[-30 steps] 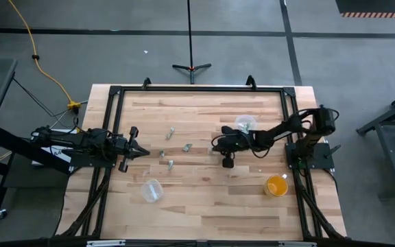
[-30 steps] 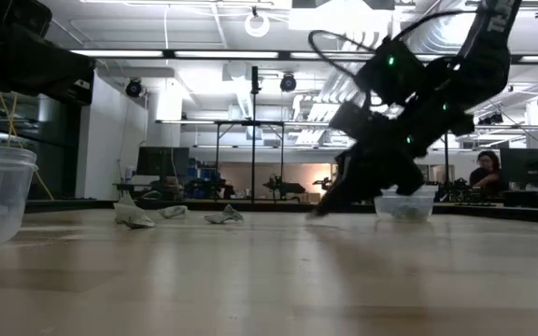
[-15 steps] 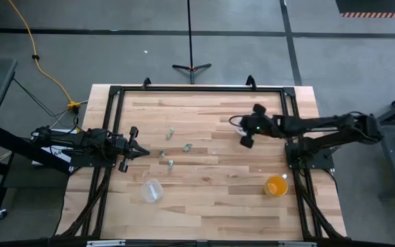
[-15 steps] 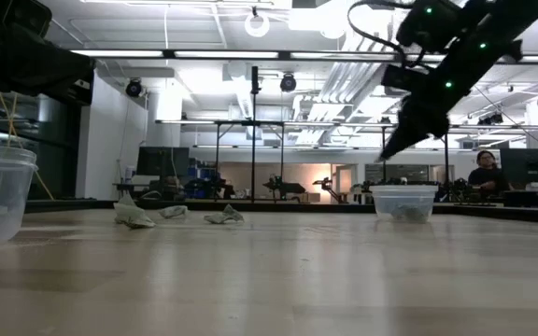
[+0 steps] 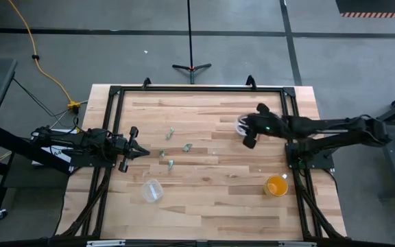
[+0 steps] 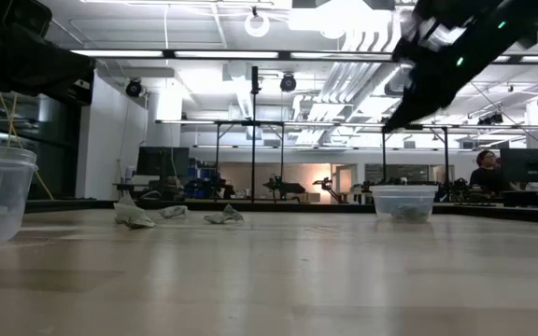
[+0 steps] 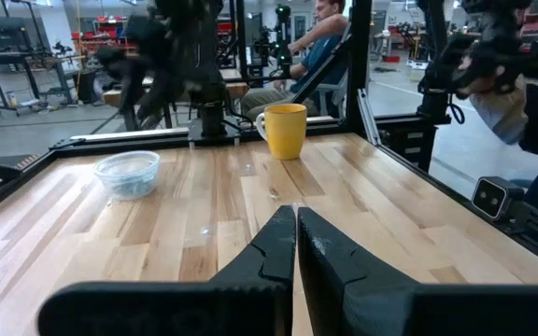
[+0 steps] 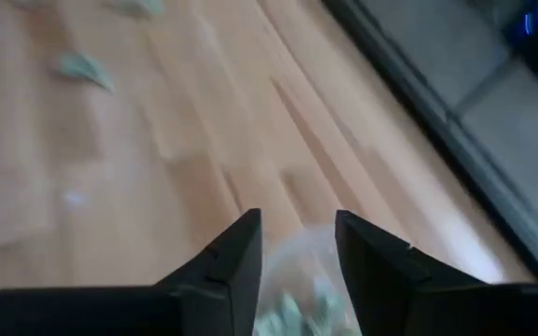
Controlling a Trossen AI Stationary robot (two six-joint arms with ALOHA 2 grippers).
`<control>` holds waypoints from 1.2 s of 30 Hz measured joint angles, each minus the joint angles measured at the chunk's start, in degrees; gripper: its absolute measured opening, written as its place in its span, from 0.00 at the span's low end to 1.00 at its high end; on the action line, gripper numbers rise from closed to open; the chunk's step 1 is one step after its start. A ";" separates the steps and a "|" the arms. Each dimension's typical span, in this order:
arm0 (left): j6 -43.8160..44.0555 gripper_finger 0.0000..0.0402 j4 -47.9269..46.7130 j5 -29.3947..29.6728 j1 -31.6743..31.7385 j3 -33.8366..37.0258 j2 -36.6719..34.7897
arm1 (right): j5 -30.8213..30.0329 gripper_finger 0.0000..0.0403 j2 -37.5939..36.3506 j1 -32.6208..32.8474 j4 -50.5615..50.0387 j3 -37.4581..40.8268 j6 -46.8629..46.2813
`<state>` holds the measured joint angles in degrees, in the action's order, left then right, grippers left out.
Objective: Pick and place Stevia / Truvia into bins
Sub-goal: Put the stevia packet into the oval transparent container
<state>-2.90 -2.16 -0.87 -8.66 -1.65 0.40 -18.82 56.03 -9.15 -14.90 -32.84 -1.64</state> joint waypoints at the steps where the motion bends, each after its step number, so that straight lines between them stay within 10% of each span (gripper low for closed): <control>1: 0.02 0.13 0.01 -0.01 -0.01 0.00 0.00 | 0.45 0.30 -1.84 1.38 0.11 0.09 0.32; 9: 0.02 0.13 -0.01 0.01 0.01 0.00 0.00 | 12.95 0.16 -20.43 8.39 18.21 16.66 -1.10; 23: 0.02 0.13 -0.01 0.01 0.00 0.00 0.00 | 11.18 0.02 -54.63 12.16 9.28 28.31 -2.02; 36: 0.02 0.13 -0.01 0.01 0.01 0.00 0.00 | 5.45 0.02 -54.53 12.16 11.12 29.90 5.61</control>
<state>-2.87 -2.17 -0.86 -8.64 -1.65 0.40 -13.37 1.50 3.01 -3.78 -2.94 3.97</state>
